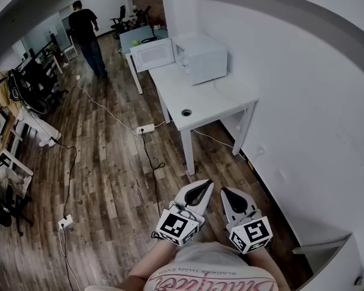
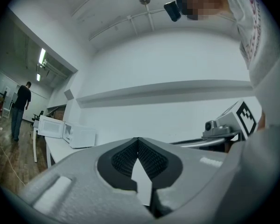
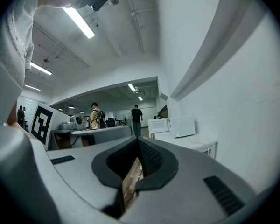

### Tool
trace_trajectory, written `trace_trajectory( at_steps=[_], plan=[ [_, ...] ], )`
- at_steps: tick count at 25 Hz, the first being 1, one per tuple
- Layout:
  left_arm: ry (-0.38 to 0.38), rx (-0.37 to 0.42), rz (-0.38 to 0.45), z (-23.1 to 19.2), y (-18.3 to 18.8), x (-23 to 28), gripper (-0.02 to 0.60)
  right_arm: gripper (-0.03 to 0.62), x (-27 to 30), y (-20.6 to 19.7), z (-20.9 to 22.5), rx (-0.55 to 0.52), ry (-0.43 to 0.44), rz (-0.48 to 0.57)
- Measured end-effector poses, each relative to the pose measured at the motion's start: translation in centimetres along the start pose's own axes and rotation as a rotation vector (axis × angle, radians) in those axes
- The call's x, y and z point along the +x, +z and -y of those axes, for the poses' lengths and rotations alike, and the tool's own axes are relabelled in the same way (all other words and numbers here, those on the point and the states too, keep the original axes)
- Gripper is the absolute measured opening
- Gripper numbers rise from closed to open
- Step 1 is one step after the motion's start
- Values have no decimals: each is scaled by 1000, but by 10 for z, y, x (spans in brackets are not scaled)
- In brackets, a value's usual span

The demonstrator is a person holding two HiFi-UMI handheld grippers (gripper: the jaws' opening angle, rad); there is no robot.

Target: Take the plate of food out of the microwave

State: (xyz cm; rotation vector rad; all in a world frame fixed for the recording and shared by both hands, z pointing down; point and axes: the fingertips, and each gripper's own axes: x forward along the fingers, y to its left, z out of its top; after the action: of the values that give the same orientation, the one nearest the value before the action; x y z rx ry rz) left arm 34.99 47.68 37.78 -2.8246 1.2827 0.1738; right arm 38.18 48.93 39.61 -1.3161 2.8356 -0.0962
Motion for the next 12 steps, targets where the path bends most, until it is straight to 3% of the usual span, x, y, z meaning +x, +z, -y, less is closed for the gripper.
trace_trajectory(
  at_steps=[12],
  plan=[
    [-14, -23, 6, -62, 1, -31, 5, 12, 53, -8, -36, 10, -36, -12]
  ],
)
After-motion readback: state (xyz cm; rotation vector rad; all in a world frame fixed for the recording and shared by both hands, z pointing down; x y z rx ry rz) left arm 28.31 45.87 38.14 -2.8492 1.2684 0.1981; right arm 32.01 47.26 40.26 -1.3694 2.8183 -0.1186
